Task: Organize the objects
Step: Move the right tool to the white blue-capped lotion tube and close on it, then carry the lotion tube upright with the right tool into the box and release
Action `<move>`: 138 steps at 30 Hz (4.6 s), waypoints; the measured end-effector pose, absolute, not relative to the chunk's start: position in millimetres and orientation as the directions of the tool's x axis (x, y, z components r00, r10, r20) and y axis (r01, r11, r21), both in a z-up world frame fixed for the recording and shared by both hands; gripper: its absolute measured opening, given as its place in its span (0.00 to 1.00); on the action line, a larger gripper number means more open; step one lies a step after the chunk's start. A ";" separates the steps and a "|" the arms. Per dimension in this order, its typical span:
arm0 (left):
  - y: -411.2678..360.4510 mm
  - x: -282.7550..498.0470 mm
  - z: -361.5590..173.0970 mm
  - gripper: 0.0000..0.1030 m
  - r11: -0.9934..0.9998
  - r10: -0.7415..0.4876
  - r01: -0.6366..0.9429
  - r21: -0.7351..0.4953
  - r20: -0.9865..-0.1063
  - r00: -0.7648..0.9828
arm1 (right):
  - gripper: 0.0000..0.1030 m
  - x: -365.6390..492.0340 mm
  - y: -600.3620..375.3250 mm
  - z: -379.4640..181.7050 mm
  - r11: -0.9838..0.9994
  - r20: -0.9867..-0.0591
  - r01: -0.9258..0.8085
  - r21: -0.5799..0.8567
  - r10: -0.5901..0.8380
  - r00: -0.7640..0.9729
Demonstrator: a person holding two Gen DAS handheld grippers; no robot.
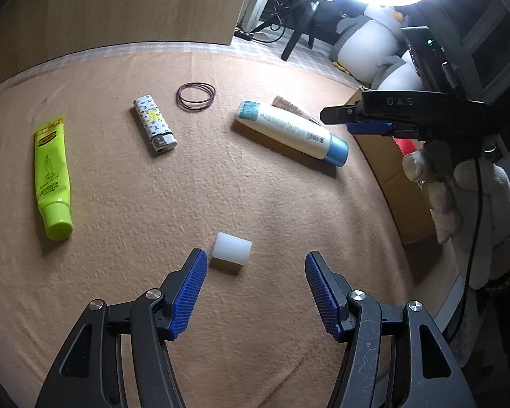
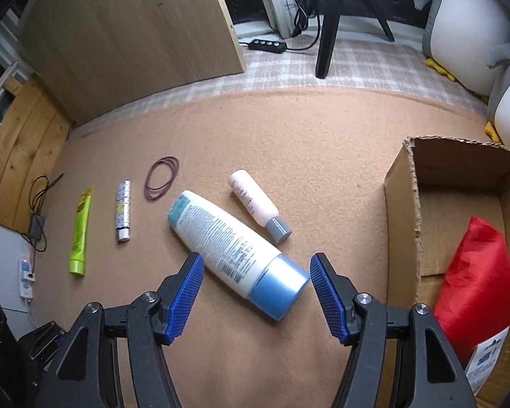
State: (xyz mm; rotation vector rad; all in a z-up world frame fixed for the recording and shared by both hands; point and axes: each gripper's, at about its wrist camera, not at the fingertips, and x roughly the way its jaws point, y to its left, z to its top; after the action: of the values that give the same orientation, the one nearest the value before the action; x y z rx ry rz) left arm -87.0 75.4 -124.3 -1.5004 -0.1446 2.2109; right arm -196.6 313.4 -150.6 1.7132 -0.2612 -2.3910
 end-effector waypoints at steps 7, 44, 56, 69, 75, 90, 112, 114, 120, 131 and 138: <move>73.3 -93.4 -128.0 0.62 -0.888 0.430 -0.309 -0.341 -0.855 -0.291 | 0.59 -200.0 307.5 -162.0 -0.964 -0.923 0.049 0.262 -0.265 -0.278; 165.0 -200.5 -165.2 0.43 -0.772 0.609 -0.333 -0.541 -0.779 -0.147 | 0.37 -217.9 305.3 -187.9 -0.903 -0.888 0.016 0.429 -0.425 -0.176; 159.6 -165.0 -166.1 0.43 -0.762 0.609 -0.359 -0.539 -0.785 -0.113 | 0.36 -184.1 301.2 -190.2 -0.888 -0.874 0.003 0.460 -0.453 -0.175; 143.7 -81.5 -161.3 0.43 -0.752 0.598 -0.396 -0.526 -0.798 -0.074 | 0.35 -96.7 293.7 -194.6 -0.847 -0.835 -0.055 0.529 -0.508 -0.210; 140.4 -71.4 -161.2 0.44 -0.775 0.574 -0.394 -0.494 -0.811 -0.114 | 0.33 -74.7 285.1 -193.6 -0.845 -0.832 -0.035 0.533 -0.516 -0.205; 149.4 -70.8 -164.2 0.52 -0.779 0.575 -0.386 -0.494 -0.809 -0.124 | 0.35 -77.1 281.3 -187.8 -0.880 -0.862 0.047 0.473 -0.473 -0.184; 263.7 -122.1 -82.4 0.51 -0.675 0.678 -0.523 -0.520 -0.716 -0.163 | 0.34 -94.1 380.3 -95.4 -0.918 -0.844 0.022 0.395 -0.373 -0.384; 271.7 -125.0 -80.1 0.51 -0.665 0.687 -0.531 -0.525 -0.710 -0.157 | 0.35 -97.8 395.3 -91.4 -0.922 -0.845 0.006 0.388 -0.358 -0.397; 311.1 -142.9 -86.4 0.51 -0.645 0.700 -0.539 -0.542 -0.702 -0.132 | 0.35 -105.5 427.3 -89.7 -0.935 -0.857 -0.028 0.353 -0.311 -0.410; 340.5 -151.8 -100.0 0.51 -0.647 0.687 -0.548 -0.530 -0.717 -0.118 | 0.34 -115.1 454.0 -99.4 -0.941 -0.872 -0.055 0.333 -0.285 -0.398; 343.1 -152.1 -100.2 0.67 -0.672 0.653 -0.557 -0.488 -0.745 -0.135 | 0.42 -118.0 457.0 -102.5 -0.940 -0.872 -0.064 0.335 -0.284 -0.399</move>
State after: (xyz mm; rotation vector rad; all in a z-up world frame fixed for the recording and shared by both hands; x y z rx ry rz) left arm -152.1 343.1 -100.2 -1.3147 -0.1175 1.9002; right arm -118.0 457.0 -102.5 1.6397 -0.4821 -2.4751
